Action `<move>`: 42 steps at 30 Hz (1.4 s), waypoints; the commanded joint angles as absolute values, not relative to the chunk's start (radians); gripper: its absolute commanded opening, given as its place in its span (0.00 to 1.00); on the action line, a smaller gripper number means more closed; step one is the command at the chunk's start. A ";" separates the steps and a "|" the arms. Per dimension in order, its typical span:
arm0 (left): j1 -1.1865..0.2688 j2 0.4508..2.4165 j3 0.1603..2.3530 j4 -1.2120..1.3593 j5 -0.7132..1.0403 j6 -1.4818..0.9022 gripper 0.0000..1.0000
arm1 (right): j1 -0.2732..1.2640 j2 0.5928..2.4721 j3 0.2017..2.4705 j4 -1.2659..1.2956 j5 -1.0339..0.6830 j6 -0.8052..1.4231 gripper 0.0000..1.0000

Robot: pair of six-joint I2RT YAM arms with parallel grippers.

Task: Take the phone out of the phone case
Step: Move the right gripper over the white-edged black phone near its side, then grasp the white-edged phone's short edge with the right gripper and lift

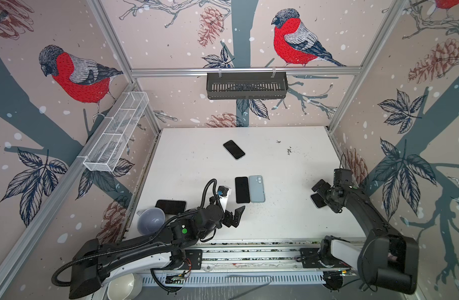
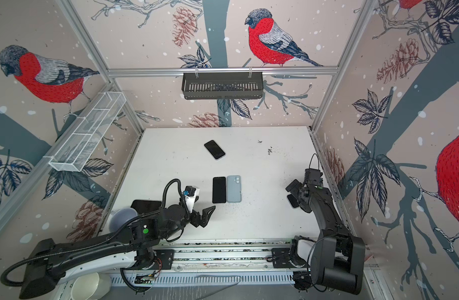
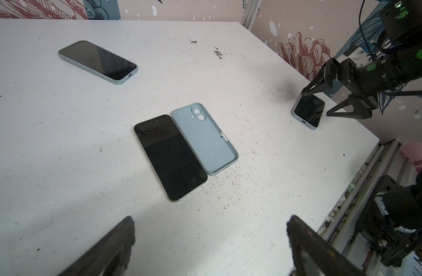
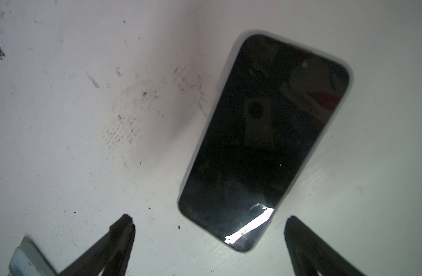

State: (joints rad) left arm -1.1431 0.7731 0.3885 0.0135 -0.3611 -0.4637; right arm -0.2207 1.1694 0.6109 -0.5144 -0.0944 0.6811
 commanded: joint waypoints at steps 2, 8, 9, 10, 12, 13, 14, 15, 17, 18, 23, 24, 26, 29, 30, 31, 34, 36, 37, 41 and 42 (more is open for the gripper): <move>-1.140 0.772 0.387 0.044 -0.373 -0.482 0.98 | -0.256 1.212 0.595 -0.494 -0.144 0.672 0.99; -1.141 0.761 0.386 0.040 -0.379 -0.485 0.98 | -0.308 1.306 0.594 -0.469 -0.166 0.657 0.99; -1.140 0.759 0.385 0.040 -0.379 -0.485 0.98 | -0.310 1.315 0.591 -0.462 -0.170 0.658 0.99; -1.140 0.758 0.383 0.040 -0.381 -0.485 0.98 | -0.312 1.329 0.589 -0.454 -0.176 0.657 0.99; -1.141 0.753 0.384 0.036 -0.382 -0.488 0.98 | -0.313 1.354 0.588 -0.444 -0.179 0.655 0.99; -1.141 0.753 0.385 0.034 -0.383 -0.487 0.98 | -0.313 1.366 0.589 -0.441 -0.180 0.655 0.99; -1.141 0.753 0.384 0.033 -0.383 -0.489 0.98 | -0.315 1.376 0.591 -0.438 -0.178 0.652 0.99; -1.140 0.753 0.384 0.032 -0.385 -0.488 0.98 | -0.314 1.384 0.594 -0.436 -0.173 0.651 0.99; -1.141 0.753 0.381 0.032 -0.389 -0.488 0.98 | -0.316 1.398 0.600 -0.437 -0.158 0.649 0.99; -1.141 0.753 0.381 0.033 -0.389 -0.489 0.98 | -0.317 1.406 0.605 -0.441 -0.152 0.645 0.99; -1.139 0.753 0.383 0.041 -0.390 -0.488 0.98 | -0.318 1.458 0.629 -0.467 -0.107 0.633 0.99; -1.140 0.753 0.382 0.044 -0.390 -0.488 0.98 | -0.319 1.473 0.634 -0.472 -0.103 0.631 0.99; -1.139 0.756 0.378 0.050 -0.390 -0.488 0.98 | -0.319 1.499 0.641 -0.477 -0.104 0.629 0.99; -1.138 0.756 0.380 0.046 -0.391 -0.487 0.98 | -0.316 1.530 0.656 -0.483 -0.090 0.619 0.99; -1.137 0.756 0.379 0.044 -0.393 -0.487 0.98 | -0.317 1.541 0.666 -0.492 -0.082 0.615 0.99; -1.138 0.753 0.377 0.044 -0.395 -0.488 0.98 | -0.316 1.550 0.671 -0.498 -0.075 0.610 0.99; -1.138 0.743 0.367 0.050 -0.397 -0.492 0.98 | -0.313 1.563 0.676 -0.500 -0.068 0.602 0.99; -1.138 0.736 0.357 0.057 -0.400 -0.494 0.98 | -0.300 1.580 0.681 -0.507 -0.061 0.600 0.99; -1.138 0.732 0.353 0.061 -0.402 -0.494 0.98 | -0.293 1.588 0.684 -0.509 -0.056 0.601 0.99; -1.138 0.728 0.351 0.058 -0.402 -0.500 0.98 | -0.265 1.620 0.699 -0.517 -0.055 0.591 0.99; -1.138 0.727 0.354 0.056 -0.400 -0.502 0.98 | -0.256 1.626 0.703 -0.520 -0.053 0.587 0.99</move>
State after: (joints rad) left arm -1.1412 0.7300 0.3523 0.0162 -0.3878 -0.4778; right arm -0.2653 1.5665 0.7307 -0.3126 0.1257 0.5529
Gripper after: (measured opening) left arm 0.981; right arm 0.993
